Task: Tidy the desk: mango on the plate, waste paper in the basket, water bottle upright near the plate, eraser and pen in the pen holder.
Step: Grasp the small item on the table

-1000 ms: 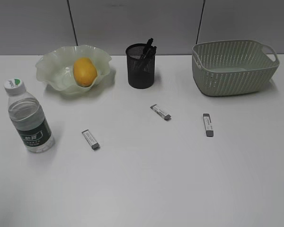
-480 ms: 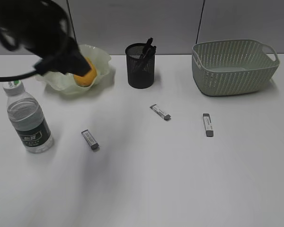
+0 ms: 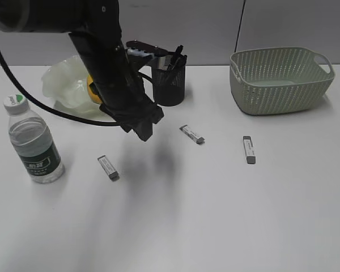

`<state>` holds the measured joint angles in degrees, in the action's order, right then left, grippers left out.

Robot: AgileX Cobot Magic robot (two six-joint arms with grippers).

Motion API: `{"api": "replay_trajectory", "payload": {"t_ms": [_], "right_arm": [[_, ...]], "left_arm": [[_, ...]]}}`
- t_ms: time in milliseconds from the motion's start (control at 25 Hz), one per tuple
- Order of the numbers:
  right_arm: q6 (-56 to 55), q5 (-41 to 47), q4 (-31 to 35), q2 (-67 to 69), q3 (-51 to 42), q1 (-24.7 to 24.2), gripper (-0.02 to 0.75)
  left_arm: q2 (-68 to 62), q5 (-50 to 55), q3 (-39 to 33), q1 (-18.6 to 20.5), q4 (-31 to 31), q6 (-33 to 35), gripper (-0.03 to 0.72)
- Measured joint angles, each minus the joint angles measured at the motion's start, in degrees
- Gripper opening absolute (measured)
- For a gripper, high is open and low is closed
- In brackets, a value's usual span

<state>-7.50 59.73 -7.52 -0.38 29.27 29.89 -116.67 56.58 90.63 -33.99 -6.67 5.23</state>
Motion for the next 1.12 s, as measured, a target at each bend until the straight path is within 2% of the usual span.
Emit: {"api": "replay_trajectory", "payload": {"t_ms": [320,600,720,1120], "right_arm": [[0.00,0.00,0.00,0.00,0.00,0.00,0.376],[-0.08,0.00,0.00,0.00,0.00,0.00,0.374],[-0.08,0.05,0.00,0.00,0.00,0.00,0.368],[-0.09,0.00,-0.05,0.00,0.00,0.00,0.360]], "left_arm": [[-1.91,-1.79,0.17,0.44,6.67,-29.40,0.412],[-2.67,1.14,0.18,0.86,7.94,-54.82,0.424],[-4.07,2.74,0.23,0.86,7.82,-60.68,0.424],[-6.17,6.12,0.23,0.55,11.20,-71.02,0.422]]}}
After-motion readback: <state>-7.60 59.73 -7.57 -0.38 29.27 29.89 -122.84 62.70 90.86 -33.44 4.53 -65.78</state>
